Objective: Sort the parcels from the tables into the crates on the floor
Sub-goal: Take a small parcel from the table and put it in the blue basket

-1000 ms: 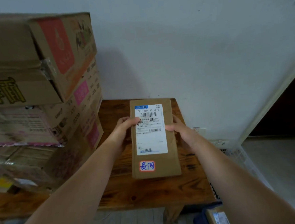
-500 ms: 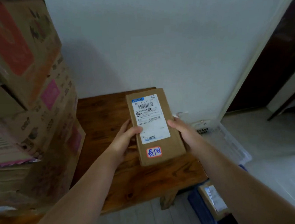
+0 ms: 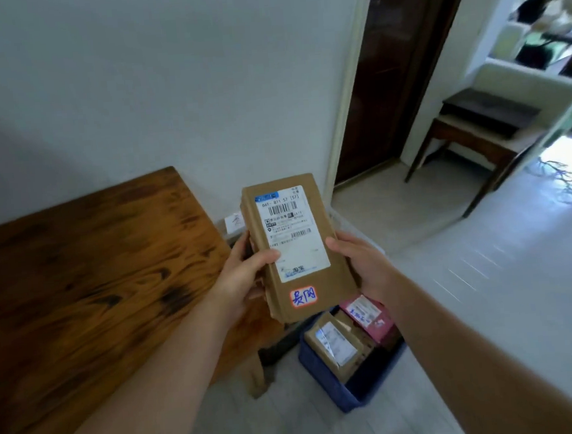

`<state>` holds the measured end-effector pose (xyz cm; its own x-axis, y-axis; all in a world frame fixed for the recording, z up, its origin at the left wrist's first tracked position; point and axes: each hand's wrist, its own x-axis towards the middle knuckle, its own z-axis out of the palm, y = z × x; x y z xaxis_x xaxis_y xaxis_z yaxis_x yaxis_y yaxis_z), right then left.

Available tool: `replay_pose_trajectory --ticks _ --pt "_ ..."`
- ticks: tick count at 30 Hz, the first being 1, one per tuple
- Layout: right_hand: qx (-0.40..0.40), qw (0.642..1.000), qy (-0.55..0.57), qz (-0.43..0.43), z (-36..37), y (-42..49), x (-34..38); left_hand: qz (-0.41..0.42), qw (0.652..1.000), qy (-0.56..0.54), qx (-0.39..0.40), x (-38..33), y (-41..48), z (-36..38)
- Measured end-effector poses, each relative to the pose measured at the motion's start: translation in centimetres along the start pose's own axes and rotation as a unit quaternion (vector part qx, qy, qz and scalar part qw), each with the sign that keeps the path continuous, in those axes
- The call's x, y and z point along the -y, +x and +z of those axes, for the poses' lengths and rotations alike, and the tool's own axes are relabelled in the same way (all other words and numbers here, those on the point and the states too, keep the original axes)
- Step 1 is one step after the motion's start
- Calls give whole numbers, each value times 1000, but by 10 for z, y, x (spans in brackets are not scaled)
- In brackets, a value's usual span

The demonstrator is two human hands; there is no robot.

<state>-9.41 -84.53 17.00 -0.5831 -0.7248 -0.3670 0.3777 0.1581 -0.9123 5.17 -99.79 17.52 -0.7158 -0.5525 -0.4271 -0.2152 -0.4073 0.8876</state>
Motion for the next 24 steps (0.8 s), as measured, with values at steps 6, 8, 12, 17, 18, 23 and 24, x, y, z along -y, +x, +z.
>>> replay_pose_trajectory --ticks 6,8,12,17,18,23,24 --pt "-55 996 -69 20 -122 8 8 -37 999 -20 3 46 40 126" --pt "-64 993 -98 33 -163 16 5 -57 998 -19 1 66 57 164" --pt "-66 985 -141 78 -217 36 -13 -91 995 28 -33 106 88 206" --pt "-77 976 -164 120 -265 78 -48 -118 987 85 -67 144 135 240" --pt "-85 974 -167 129 -273 89 -56 -126 986 89 -69 153 147 245" --pt "-90 953 -208 199 -295 141 -98 -187 975 88 -88 195 198 251" --pt "-88 951 -212 209 -297 153 -107 -199 971 90 -96 206 210 250"
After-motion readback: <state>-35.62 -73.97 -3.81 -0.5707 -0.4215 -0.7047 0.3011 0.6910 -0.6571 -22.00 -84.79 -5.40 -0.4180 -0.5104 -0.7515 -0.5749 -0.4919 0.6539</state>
